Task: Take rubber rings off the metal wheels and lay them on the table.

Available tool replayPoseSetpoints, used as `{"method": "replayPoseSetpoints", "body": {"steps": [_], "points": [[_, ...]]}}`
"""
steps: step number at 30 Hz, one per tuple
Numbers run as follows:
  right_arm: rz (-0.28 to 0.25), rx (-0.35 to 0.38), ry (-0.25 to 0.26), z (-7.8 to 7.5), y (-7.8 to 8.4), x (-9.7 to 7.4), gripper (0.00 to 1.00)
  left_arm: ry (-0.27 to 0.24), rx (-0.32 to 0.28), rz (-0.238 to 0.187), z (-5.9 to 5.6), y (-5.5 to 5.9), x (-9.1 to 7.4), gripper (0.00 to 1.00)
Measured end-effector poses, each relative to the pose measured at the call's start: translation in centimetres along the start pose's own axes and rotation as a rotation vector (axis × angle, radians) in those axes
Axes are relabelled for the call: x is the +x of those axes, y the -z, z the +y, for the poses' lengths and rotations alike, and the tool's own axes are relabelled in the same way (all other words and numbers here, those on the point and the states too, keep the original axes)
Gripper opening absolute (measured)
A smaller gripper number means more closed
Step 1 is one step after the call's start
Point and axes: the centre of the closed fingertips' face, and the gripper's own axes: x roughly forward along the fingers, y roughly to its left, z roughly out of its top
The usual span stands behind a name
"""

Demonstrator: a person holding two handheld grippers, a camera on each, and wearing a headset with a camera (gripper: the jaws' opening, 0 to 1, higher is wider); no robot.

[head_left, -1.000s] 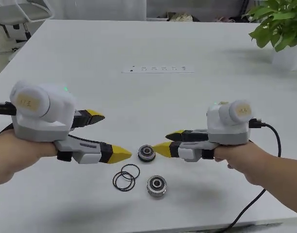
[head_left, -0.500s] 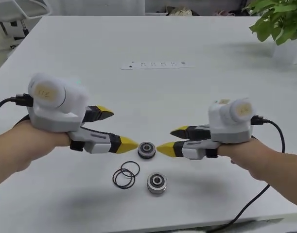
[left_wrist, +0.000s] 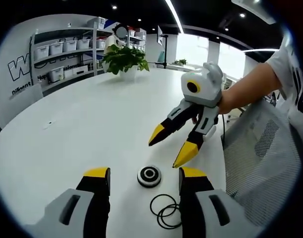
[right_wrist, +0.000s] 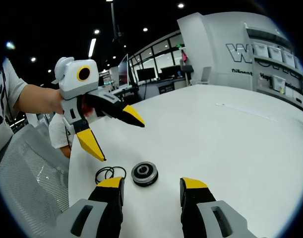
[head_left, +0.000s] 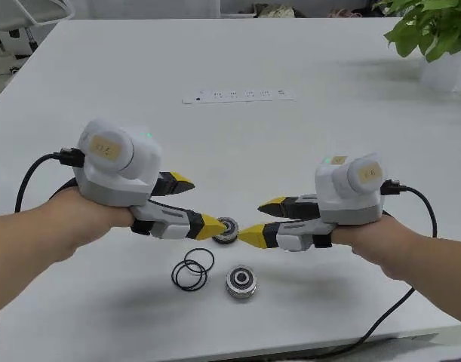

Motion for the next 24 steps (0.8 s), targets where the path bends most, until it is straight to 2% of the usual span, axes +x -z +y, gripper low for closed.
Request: {"method": "replayPoseSetpoints", "body": {"steps": [14,24], "points": [[0.012,-0.004,-0.009,0.1,0.5,0.3,0.43,0.04,0.014,0.054,-0.9,1.3,2.2,0.37],[0.016,0.002,-0.008,0.0,0.8,0.2,0.43,0.063,0.017,0.091,-1.1,2.3,3.1,0.25]]}}
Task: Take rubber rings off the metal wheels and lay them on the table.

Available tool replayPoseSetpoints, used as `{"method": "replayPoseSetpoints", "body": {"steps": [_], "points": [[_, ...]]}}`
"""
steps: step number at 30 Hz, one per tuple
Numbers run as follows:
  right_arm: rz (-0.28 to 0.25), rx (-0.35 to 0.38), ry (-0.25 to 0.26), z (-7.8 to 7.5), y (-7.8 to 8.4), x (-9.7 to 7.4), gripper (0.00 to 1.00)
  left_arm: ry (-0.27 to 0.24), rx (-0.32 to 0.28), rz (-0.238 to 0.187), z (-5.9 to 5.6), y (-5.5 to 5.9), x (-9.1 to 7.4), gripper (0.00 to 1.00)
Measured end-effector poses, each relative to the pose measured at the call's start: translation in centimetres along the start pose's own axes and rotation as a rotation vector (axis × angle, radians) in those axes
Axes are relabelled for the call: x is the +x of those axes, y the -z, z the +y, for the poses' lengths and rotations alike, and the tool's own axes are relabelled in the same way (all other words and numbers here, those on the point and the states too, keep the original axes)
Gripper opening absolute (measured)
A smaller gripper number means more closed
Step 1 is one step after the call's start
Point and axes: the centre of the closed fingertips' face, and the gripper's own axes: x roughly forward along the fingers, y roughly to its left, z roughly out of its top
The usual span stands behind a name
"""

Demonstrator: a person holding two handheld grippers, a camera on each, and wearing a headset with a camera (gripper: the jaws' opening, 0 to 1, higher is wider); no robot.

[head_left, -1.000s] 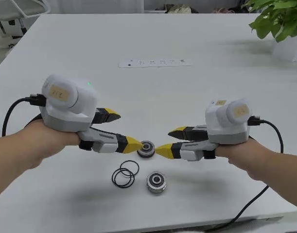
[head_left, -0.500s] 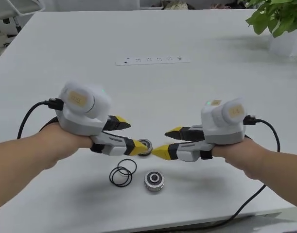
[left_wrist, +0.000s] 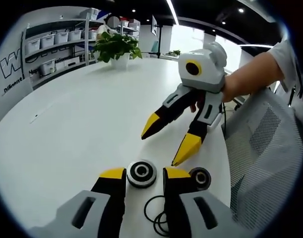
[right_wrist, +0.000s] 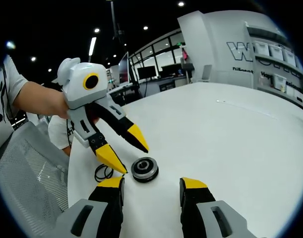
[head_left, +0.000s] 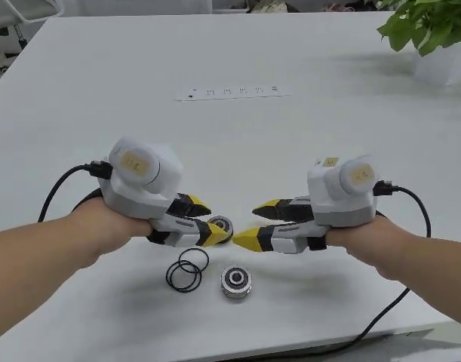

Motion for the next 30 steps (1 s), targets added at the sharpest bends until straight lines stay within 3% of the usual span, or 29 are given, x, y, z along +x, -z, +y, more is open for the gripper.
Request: {"method": "replayPoseSetpoints", "body": {"steps": [8,13,18,21,30], "points": [[0.005,0.005,-0.001,-0.1,0.3,0.1,0.43,0.008,0.009,0.016,0.2,0.5,0.6,0.19],[0.006,0.005,-0.005,0.1,0.3,0.1,0.43,-0.003,0.016,0.014,0.3,0.4,0.6,0.13],[0.01,0.002,-0.007,0.2,0.5,0.2,0.42,-0.029,0.068,0.024,0.3,0.4,0.7,0.11],[0.008,0.001,-0.007,0.2,0.4,0.3,0.42,-0.037,0.058,0.02,0.4,0.4,0.7,0.09],[0.022,-0.033,-0.023,0.8,0.1,1.3,0.4,-0.049,0.079,0.025,0.3,0.4,0.8,0.08]]}}
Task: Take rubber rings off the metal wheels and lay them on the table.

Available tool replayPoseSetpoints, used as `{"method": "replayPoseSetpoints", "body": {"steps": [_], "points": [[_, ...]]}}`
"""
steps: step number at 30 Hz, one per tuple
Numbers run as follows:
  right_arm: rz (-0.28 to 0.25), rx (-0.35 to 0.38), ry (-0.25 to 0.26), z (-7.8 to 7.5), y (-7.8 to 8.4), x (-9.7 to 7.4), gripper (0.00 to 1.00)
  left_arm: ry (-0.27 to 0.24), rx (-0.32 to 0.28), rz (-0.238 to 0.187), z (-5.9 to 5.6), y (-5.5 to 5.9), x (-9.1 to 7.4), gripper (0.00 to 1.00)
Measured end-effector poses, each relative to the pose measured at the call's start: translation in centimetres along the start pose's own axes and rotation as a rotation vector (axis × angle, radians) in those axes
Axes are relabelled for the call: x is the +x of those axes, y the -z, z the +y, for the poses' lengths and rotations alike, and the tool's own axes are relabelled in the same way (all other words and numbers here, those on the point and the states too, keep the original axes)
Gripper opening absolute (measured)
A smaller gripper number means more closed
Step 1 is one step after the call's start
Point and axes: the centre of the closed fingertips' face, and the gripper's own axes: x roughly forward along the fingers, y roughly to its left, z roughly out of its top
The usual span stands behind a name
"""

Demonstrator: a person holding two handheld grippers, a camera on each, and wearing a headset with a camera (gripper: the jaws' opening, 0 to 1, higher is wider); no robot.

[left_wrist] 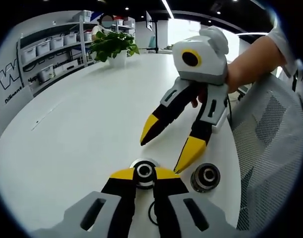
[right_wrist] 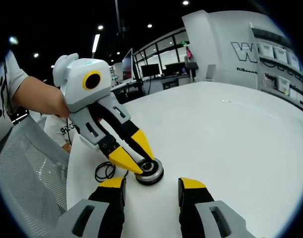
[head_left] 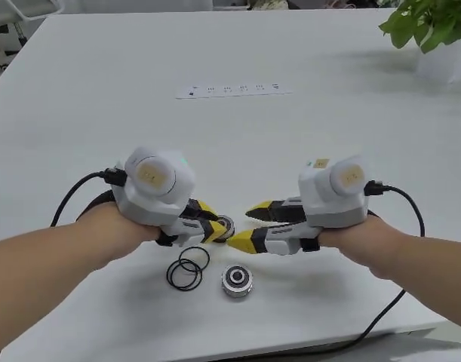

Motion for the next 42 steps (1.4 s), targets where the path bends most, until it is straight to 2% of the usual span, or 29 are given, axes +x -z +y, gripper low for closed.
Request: {"method": "replayPoseSetpoints", "body": {"steps": [18,24,30,42], "points": [[0.052,-0.067,0.016,0.1,0.7,1.8,0.24,-0.023,-0.019,0.0,0.1,0.1,0.1,0.08],[0.051,-0.077,0.014,0.1,0.8,1.6,0.22,-0.025,-0.025,-0.003,0.2,0.1,0.1,0.08],[0.057,-0.064,0.012,-0.1,1.2,0.9,0.13,-0.031,-0.036,-0.004,0.3,0.1,0.2,0.08],[0.07,-0.054,0.021,0.0,1.4,0.8,0.04,-0.043,-0.042,-0.002,0.4,0.1,0.2,0.08]]}}
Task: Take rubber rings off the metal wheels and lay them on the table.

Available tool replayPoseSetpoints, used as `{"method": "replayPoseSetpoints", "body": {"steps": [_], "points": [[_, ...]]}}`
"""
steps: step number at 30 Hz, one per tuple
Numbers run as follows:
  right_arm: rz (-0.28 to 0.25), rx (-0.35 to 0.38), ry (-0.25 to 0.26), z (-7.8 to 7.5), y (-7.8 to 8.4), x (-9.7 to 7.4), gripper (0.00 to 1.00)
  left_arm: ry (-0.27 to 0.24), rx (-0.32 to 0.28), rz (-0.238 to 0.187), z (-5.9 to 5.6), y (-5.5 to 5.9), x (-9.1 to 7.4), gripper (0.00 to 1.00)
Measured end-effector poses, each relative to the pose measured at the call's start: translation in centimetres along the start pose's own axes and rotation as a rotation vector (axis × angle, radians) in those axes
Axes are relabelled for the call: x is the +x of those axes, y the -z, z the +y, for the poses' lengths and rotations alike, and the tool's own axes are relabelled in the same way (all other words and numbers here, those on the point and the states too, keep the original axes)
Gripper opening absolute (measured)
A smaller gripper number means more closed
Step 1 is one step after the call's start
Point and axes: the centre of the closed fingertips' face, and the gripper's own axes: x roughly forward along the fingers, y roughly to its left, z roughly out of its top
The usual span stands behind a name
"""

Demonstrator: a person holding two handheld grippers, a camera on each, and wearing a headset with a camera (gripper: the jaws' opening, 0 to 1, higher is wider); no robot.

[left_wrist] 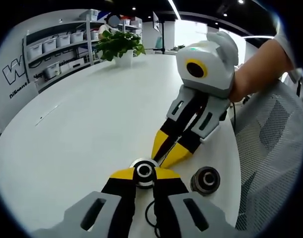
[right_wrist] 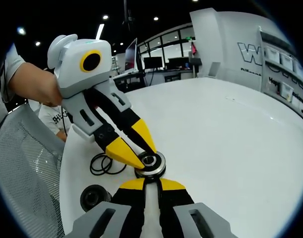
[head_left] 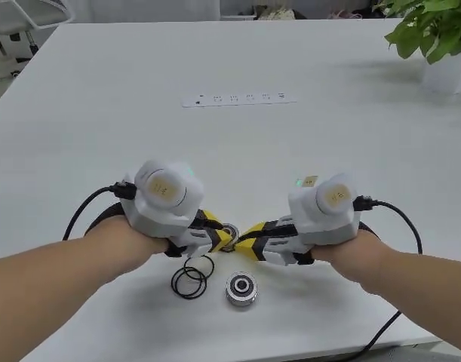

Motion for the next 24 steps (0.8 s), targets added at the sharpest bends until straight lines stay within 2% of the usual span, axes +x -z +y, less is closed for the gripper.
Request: {"method": "replayPoseSetpoints", "body": {"steps": [1,5,8,11,15,18,24], "points": [[0.0,0.001,0.004,-0.1,0.0,0.0,0.0,0.0,-0.001,0.0,0.0,0.0,0.0,0.08],[-0.001,0.014,0.004,-0.1,0.0,0.0,0.0,-0.002,-0.003,0.001,0.0,0.0,0.0,0.08],[-0.017,0.108,0.004,-0.3,0.0,0.0,0.0,-0.004,-0.002,0.001,0.0,0.0,0.0,0.08],[-0.036,0.168,0.005,-0.6,-0.2,-0.1,0.0,-0.006,-0.002,-0.001,0.0,0.0,0.0,0.08],[-0.047,0.196,0.016,-1.0,-0.2,-0.2,0.0,-0.009,-0.003,-0.004,0.0,0.0,0.0,0.08],[-0.09,0.255,0.024,-1.5,-0.9,-0.5,0.0,-0.011,-0.004,-0.003,-0.1,0.0,0.0,0.08],[-0.123,0.291,0.016,-1.3,-1.5,-0.6,0.0,-0.015,-0.005,0.0,-0.1,0.0,-0.1,0.08]]}}
